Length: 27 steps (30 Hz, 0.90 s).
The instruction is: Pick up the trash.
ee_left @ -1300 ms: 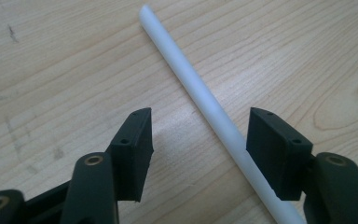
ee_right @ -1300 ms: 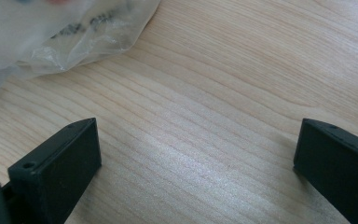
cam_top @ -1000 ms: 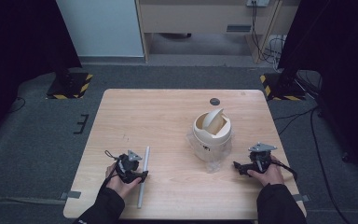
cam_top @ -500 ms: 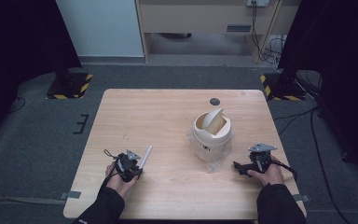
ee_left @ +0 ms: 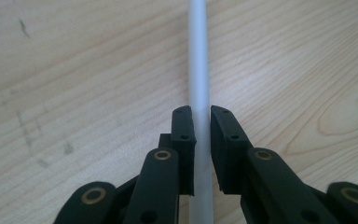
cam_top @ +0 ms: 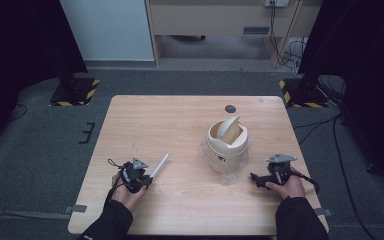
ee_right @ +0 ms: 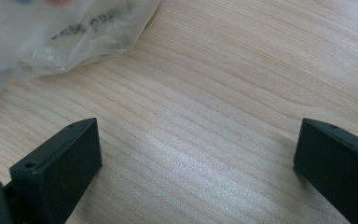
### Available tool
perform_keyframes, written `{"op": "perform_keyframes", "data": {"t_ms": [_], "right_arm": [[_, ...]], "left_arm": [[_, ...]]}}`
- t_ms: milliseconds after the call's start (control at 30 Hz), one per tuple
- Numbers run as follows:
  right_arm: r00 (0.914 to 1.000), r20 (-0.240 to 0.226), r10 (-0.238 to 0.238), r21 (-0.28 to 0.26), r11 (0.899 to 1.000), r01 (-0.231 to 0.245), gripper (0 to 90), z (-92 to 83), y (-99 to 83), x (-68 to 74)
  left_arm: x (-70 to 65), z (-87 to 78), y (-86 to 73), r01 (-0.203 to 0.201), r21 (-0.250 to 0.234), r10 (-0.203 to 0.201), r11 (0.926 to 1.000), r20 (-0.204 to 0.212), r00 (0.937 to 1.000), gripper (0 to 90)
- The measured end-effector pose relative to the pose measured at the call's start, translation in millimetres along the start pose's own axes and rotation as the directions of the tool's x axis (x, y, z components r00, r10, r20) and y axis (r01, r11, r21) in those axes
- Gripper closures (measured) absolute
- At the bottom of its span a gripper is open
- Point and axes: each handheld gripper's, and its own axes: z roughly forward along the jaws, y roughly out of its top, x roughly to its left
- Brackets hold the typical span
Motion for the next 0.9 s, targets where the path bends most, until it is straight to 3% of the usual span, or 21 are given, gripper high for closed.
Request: {"op": "perform_keyframes", "data": {"t_ms": [200,400,633,733,800,900], "right_arm": [[1.0000,0.000,0.001,0.000,1.000,-0.001,1.1,0.1,0.1,-0.1],[1.0000,0.000,0.002,0.000,1.000,-0.002,1.2,0.1,0.2,-0.1],[0.9992,0.016,0.037,-0.020,0.999,-0.037,7.0,-1.4,0.0,-2.7],[0.9990,0.020,0.039,-0.010,0.999,-0.039,11.6,-2.9,1.4,-4.3],[0.9979,0.018,0.062,-0.005,0.998,-0.062,15.2,-4.9,3.0,-5.7],[0.9970,0.023,0.073,-0.035,0.997,-0.073,16.4,-7.8,4.7,-9.7]], "left_arm": [[1.0,-19.9,7.5,-0.011,-0.122,0.011,0.9924,-0.001,0.9999,79.5],[1.0,-38.3,14.4,-0.010,-0.238,0.012,0.9711,0.006,0.9999,79.5],[2.0,-58.9,20.3,-0.011,-0.363,0.017,0.9316,0.012,0.9998,79.5],[2.4,-67.8,22.7,-0.009,-0.410,0.016,0.9120,0.014,0.9998,79.5],[3.4,-75.6,24.8,-0.006,-0.447,0.013,0.8946,0.014,0.9998,79.6],[4.3,-84.2,27.5,0.002,-0.485,0.007,0.8746,0.016,0.9998,79.6]]}}
